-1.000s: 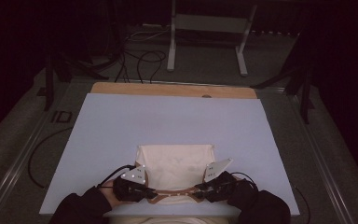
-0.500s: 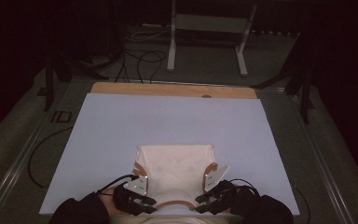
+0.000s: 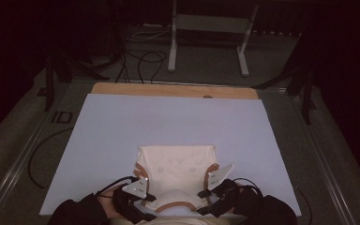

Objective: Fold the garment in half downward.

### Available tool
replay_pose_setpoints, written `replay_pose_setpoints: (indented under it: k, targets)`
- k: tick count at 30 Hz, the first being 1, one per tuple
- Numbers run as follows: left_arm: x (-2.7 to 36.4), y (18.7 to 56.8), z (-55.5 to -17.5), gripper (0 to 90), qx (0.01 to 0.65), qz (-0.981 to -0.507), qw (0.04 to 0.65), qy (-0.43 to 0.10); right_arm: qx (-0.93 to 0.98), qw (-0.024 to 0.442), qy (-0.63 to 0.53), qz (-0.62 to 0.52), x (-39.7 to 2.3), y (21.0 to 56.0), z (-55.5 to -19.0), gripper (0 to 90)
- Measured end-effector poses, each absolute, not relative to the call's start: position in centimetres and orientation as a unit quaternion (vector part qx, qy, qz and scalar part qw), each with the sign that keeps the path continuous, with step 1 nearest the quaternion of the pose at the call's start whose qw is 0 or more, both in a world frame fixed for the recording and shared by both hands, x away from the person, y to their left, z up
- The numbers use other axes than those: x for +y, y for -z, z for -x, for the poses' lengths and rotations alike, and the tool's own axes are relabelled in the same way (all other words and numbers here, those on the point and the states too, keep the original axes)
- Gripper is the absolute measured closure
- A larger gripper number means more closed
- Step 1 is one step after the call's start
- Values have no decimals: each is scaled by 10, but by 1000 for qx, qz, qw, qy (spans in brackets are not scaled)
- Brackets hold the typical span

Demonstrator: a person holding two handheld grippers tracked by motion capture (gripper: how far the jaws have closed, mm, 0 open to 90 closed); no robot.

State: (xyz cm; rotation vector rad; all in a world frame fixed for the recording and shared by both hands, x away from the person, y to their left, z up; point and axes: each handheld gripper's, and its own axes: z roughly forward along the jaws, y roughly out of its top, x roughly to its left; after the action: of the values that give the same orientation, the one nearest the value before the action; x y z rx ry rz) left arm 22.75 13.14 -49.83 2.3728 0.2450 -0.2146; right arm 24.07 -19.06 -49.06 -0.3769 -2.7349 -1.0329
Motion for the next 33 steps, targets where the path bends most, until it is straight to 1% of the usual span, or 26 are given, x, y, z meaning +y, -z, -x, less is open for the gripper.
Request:
replay_pose_setpoints:
  k: [1, 2, 3, 4, 5, 6, 7, 8, 11, 12, 19, 21, 22, 23, 24, 29, 31, 33]
  targets:
    - [131, 498, -228, 330, 95, -922, 365, 83, -923, 97, 349, 127, -191, 491, -241, 383]
    - [133, 493, -229, 283, 103, -918, 374, 75, -918, 87, 362, 135, -192, 485, -243, 305]
    - [133, 493, -229, 239, 103, -918, 374, 75, -918, 87, 362, 135, -192, 485, -243, 305]
    - [134, 488, -231, 201, 105, -917, 378, 65, -911, 82, 378, 142, -194, 480, -245, 267]
    - [134, 488, -231, 163, 105, -917, 378, 65, -911, 82, 378, 142, -194, 480, -245, 267]
    - [134, 486, -232, 154, 108, -916, 382, 61, -907, 72, 387, 149, -196, 475, -247, 201]
    - [134, 483, -233, 154, 110, -915, 384, 58, -907, 72, 387, 149, -196, 475, -247, 201]
    - [134, 478, -234, 116, 114, -913, 389, 50, -904, 61, 395, 149, -197, 471, -248, 180]
    - [133, 474, -236, 36, 116, -912, 391, 41, -899, 57, 405, 156, -198, 467, -250, 170]
    - [134, 469, -238, 17, 115, -910, 397, 40, -894, 52, 416, 157, -199, 464, -253, 139]
    - [135, 457, -243, 7, 117, -902, 414, 27, -877, 13, 455, 153, -200, 452, -259, 124]
    - [135, 455, -244, 7, 120, -901, 417, 20, -876, 10, 458, 153, -200, 451, -260, 122]
    - [135, 454, -245, 7, 118, -901, 418, 17, -874, 3, 461, 154, -200, 449, -262, 97]
    - [135, 454, -245, 7, 118, -901, 418, 17, -874, 3, 461, 154, -200, 449, -262, 97]
    - [135, 453, -248, 7, 122, -901, 417, 15, -871, -7, 466, 156, -200, 447, -264, 97]
    - [138, 451, -255, 14, 135, -892, 430, 10, -863, -27, 478, 164, -202, 440, -270, 97]
    - [143, 450, -261, 19, 147, -888, 436, -4, -861, -34, 479, 165, -203, 437, -273, 97]
    - [144, 450, -264, 20, 156, -886, 436, -5, -861, -39, 479, 167, -203, 435, -274, 97]
